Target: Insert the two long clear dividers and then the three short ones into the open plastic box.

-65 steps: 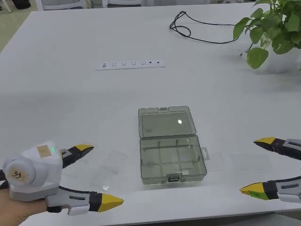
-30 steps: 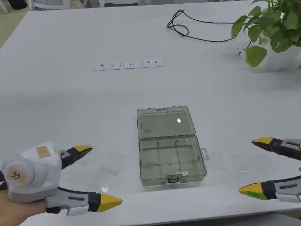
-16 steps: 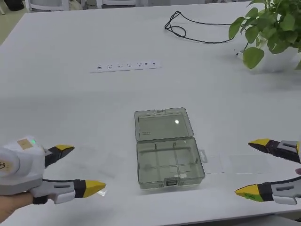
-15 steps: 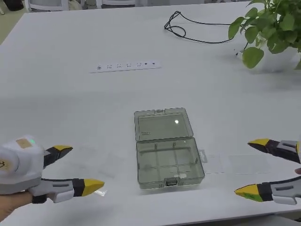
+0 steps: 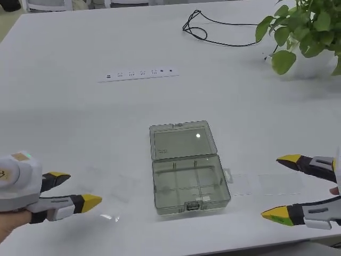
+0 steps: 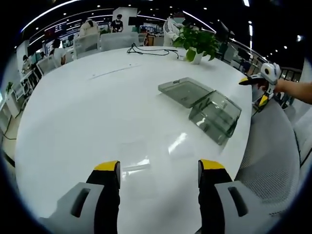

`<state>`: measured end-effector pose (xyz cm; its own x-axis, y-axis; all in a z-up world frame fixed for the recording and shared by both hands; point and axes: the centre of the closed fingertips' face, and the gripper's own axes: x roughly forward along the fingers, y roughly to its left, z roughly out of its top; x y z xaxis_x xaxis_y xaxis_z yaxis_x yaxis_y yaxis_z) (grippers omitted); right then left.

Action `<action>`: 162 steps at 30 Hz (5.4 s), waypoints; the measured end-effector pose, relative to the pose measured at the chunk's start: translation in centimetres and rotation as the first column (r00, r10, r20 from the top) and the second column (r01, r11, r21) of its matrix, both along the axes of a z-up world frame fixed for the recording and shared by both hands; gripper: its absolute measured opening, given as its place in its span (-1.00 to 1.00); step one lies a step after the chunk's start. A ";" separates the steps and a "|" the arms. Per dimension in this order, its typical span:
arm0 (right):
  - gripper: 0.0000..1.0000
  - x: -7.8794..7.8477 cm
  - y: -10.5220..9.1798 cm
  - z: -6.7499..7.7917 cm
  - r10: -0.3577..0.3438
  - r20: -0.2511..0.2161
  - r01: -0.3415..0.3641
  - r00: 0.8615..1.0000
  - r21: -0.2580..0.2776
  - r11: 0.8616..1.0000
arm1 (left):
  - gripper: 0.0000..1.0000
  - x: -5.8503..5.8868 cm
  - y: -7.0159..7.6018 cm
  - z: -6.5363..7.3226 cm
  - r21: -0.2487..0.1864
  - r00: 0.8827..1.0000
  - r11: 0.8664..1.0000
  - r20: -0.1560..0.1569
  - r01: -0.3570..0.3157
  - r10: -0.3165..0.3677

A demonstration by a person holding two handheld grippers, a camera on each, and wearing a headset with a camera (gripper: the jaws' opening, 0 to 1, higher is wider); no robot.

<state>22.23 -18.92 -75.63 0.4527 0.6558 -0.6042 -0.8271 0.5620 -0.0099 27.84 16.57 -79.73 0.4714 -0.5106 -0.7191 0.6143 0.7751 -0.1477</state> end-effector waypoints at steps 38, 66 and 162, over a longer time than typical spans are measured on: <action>0.54 0.3 0.6 -0.3 -0.012 0.003 0.012 1.000 0.015 1.000 | -0.14 0.3 2.8 -4.7 0.214 0.965 0.970 -0.206 -0.119 0.163; 0.51 0.2 1.1 -0.2 -0.011 0.004 0.011 1.000 0.022 1.000 | -0.37 0.3 3.3 -5.0 0.319 0.960 0.944 -0.225 -0.089 0.167; -0.84 3.3 15.0 6.8 -0.267 -0.344 0.386 0.900 0.349 0.854 | -0.39 -3.0 -19.1 9.5 -0.425 0.996 0.903 -0.034 0.062 -0.084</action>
